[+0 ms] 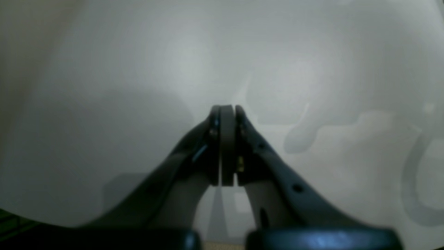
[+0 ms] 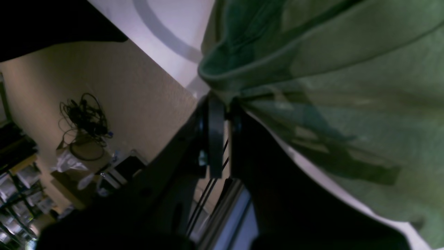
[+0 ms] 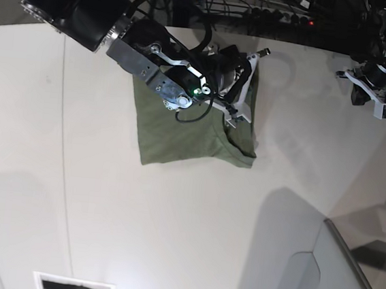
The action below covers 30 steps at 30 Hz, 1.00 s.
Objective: Layout the t-shirt on the table in an organized manner, then fold the t-shirt properly
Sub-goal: 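Tuck and smooth the folded edge with the right gripper, then release the shirt and pull the right gripper back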
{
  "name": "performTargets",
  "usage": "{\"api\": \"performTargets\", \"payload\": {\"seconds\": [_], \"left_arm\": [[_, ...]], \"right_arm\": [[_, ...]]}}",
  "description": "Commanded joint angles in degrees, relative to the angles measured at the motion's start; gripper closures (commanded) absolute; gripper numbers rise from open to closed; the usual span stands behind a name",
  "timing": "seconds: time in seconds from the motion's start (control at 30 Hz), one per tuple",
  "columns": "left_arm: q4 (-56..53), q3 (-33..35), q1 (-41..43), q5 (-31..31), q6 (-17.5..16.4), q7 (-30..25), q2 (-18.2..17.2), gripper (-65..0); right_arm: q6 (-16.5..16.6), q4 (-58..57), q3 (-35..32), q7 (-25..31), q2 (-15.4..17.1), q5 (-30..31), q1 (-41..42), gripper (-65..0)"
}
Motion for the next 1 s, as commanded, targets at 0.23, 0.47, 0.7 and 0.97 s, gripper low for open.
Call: {"api": "performTargets", "payload": {"seconds": [0.23, 0.47, 0.7, 0.97], "left_arm": [[0.7, -0.2, -0.1, -0.5, 0.1, -1.1, -0.9, 0.0], [0.7, -0.2, -0.1, -0.5, 0.1, -1.1, -0.9, 0.0], [0.7, -0.2, -0.1, -0.5, 0.1, -1.1, -0.9, 0.0], [0.7, -0.2, -0.5, -0.5, 0.1, -1.1, -1.0, 0.0]], "right_arm": [[6.2, -6.4, 0.4, 0.4, -2.7, 0.6, 2.4, 0.0], [6.3, -7.7, 0.4, 0.4, -3.5, 0.6, 3.0, -0.2], [6.4, -9.9, 0.4, 0.2, -3.9, 0.7, 3.4, -4.4], [6.4, -9.4, 0.3, -0.2, -3.9, 0.8, 3.4, -16.8]]}}
